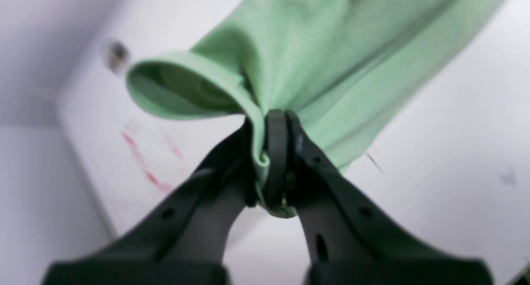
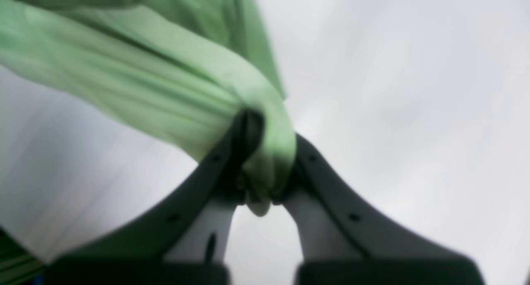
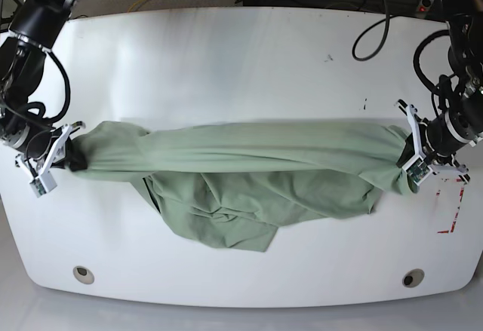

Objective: Fold the T-shirt properly
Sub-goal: 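Lower the shirt flat, drawing both grippers back along its edge, then regrasp the shirt edge with both grippers, then lift the shirt with both grippers and stretch it between them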

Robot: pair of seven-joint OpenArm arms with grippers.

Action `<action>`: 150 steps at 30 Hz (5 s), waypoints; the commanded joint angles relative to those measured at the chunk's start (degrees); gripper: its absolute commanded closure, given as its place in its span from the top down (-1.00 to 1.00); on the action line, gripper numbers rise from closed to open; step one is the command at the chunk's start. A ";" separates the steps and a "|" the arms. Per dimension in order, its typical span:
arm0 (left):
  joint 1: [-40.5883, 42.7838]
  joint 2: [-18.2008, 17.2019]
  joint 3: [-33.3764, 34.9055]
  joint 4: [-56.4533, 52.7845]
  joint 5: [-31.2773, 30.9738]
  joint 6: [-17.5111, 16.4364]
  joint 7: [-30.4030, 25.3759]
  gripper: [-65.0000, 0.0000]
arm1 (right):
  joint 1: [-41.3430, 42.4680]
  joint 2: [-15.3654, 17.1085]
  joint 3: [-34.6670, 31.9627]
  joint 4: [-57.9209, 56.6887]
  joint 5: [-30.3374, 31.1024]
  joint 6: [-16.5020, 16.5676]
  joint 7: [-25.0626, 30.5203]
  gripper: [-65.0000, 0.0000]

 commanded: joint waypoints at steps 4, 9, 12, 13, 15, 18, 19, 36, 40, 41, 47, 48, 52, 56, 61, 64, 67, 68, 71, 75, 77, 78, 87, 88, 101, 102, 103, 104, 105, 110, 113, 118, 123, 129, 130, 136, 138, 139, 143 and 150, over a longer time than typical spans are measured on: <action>7.18 -0.32 -2.56 0.64 0.65 0.40 -0.38 -1.00 | -6.88 -1.96 4.86 2.78 0.78 -0.07 0.35 -1.00; 14.92 -0.23 -4.14 0.56 0.65 0.40 -0.38 -1.00 | -14.35 -3.98 7.23 6.92 1.49 -0.07 0.35 -1.00; 18.79 -0.23 -5.28 0.47 0.82 0.40 -0.38 -1.00 | -18.57 -4.68 8.37 8.68 1.84 -0.07 0.35 -1.00; 20.19 -0.23 -6.07 0.47 0.82 0.40 -0.38 -1.00 | -19.71 -5.21 8.46 8.76 2.19 -0.07 0.35 -1.00; 22.13 -0.23 -7.30 0.12 1.00 0.40 -0.38 -1.00 | -21.82 -5.83 9.16 8.76 2.81 -0.07 0.35 -1.00; 24.85 -0.23 -8.62 -0.85 1.00 0.40 -0.38 -1.00 | -24.81 -6.97 10.48 8.76 2.89 -0.07 0.35 -1.00; 25.64 -0.14 -9.33 -1.38 1.09 0.40 -0.38 -1.00 | -25.87 -7.94 10.75 8.76 2.89 -0.07 0.35 -1.00; 26.08 6.71 -14.07 -4.72 7.94 0.40 -0.38 0.12 | -29.47 -13.21 10.92 11.14 2.89 -0.07 0.35 0.65; 25.99 6.71 -14.07 -4.63 7.86 0.40 -0.38 0.31 | -28.33 -13.21 10.92 13.25 2.72 -0.07 0.53 0.68; 25.99 6.71 -14.16 -4.63 7.86 0.40 -0.38 0.31 | -27.45 -13.21 10.92 12.98 2.72 -0.07 0.53 0.68; 24.50 7.24 -18.47 -4.02 3.55 0.40 -0.29 0.14 | -19.98 -14.70 10.66 5.51 0.61 -0.07 0.53 0.68; 24.50 7.33 -21.19 -4.28 0.65 0.40 -0.29 0.09 | -18.84 -15.41 10.92 4.19 0.70 -0.07 0.53 0.68; 24.50 7.42 -28.23 -4.89 -6.65 0.40 -0.11 0.02 | -15.76 -16.90 10.66 0.50 0.70 -0.07 0.53 0.68; 24.50 7.33 -30.43 -4.98 -7.35 0.40 -0.11 0.02 | -13.82 -20.33 10.57 -2.14 0.26 -0.07 0.53 0.68; 24.15 7.42 -31.22 -5.07 -7.44 0.40 -0.11 0.02 | -11.80 -21.74 10.75 -7.41 0.17 -0.07 0.62 0.68; 23.44 8.91 -32.80 -5.16 -8.23 0.40 -0.11 0.02 | -11.71 -23.06 10.39 -8.12 -0.01 -0.07 1.14 0.68; 21.42 10.85 -34.47 -5.16 -11.22 0.40 0.85 0.03 | -11.80 -24.81 9.95 -8.12 -2.12 -0.07 2.11 0.68; 20.98 11.28 -34.73 -5.16 -11.84 0.40 1.73 0.03 | -11.80 -25.08 9.43 -8.12 -3.08 -0.07 2.20 0.68; 16.15 14.01 -36.58 -5.25 -12.63 0.40 6.13 0.03 | -11.63 -26.13 8.46 -8.12 -6.07 -0.07 2.55 0.64; 10.43 17.09 -39.74 -8.50 -10.69 0.40 11.40 0.03 | -11.71 -27.80 8.37 -8.20 -6.34 -0.07 5.28 0.32; 7.80 17.17 -39.83 -11.05 -9.55 0.40 12.63 0.03 | -11.63 -27.89 8.37 -8.20 -6.34 -0.07 5.89 0.14; 6.74 17.26 -39.83 -12.37 -8.67 0.40 13.07 0.03 | -11.63 -27.89 8.37 -8.20 -6.34 -0.07 6.07 0.03; 3.93 18.85 -38.16 -18.52 -4.36 0.40 13.43 0.03 | -11.45 -25.87 8.64 -7.94 -6.42 -0.07 6.33 -0.81; 4.37 18.76 -37.11 -17.99 -5.07 0.40 13.43 0.03 | -11.45 -25.78 8.64 -7.94 -6.42 -0.07 6.33 -0.87; 8.24 19.99 -35.00 -18.08 -3.57 0.40 9.03 0.03 | -11.80 -23.32 8.72 -7.94 -6.34 -0.07 7.39 -0.98; 8.24 19.99 -36.05 -18.87 -3.05 0.40 9.03 0.03 | -11.80 -23.23 8.72 -7.94 -6.34 -0.07 7.39 -0.98; 8.06 19.90 -37.02 -19.66 -2.96 0.40 9.03 0.03 | -11.98 -23.06 8.64 -7.94 -6.34 -0.07 7.39 -0.98; 7.97 19.72 -37.11 -20.19 -2.87 0.40 9.03 0.05 | -11.98 -23.06 8.55 -7.94 -6.25 -0.07 7.39 -0.98; 7.36 18.93 -37.02 -20.89 -2.78 0.40 9.03 0.12 | -11.98 -23.06 8.46 -7.94 -6.25 -0.07 7.39 -0.98; 6.57 17.70 -37.37 -26.43 -2.96 0.40 9.03 0.52 | -12.07 -23.23 8.46 -7.94 -6.25 -0.07 7.39 -0.98; 6.57 17.70 -37.11 -27.14 -3.05 0.40 9.03 0.52 | -12.07 -23.14 8.46 -7.94 -6.25 -0.07 7.39 -0.98; 6.57 18.05 -35.26 -28.63 -8.23 0.40 9.29 0.52 | -12.07 -23.14 8.46 -7.94 -6.25 -0.07 7.39 -0.98; 6.57 17.97 -33.50 -33.47 -13.24 0.40 9.29 0.52 | -12.07 -23.32 8.46 -7.94 -6.25 -0.07 7.39 -0.98; 6.57 17.97 -33.85 -35.75 -13.59 0.40 13.86 0.43 | -12.15 -23.23 8.46 -7.94 -6.34 -0.07 7.39 -0.98; 6.57 17.97 -33.85 -35.14 -13.59 0.40 14.22 0.34 | -12.15 -23.23 8.46 -7.94 -6.34 -0.07 7.39 -0.98; 7.97 17.79 -33.50 -32.76 -13.16 0.40 14.57 -0.53 | -12.51 -23.23 8.46 -8.03 -6.34 -0.07 7.39 -0.98; 7.88 17.61 -33.50 -33.11 -12.98 0.40 14.57 -0.82 | -12.68 -23.32 8.37 -8.03 -6.34 -0.07 7.39 -0.98; 7.97 17.61 -33.41 -33.03 -12.45 0.40 14.57 -0.94 | -12.77 -23.32 8.37 -8.03 -6.34 -0.07 7.39 -0.98; 7.62 17.61 -31.92 -32.59 -7.53 0.40 14.48 -0.98 | -12.86 -23.41 8.37 -8.03 -6.34 -0.07 7.39 -0.98; 6.74 18.05 -31.74 -24.23 0.12 0.40 14.30 -0.98 | -12.77 -23.23 8.72 -7.85 -6.34 -0.07 7.39 -0.99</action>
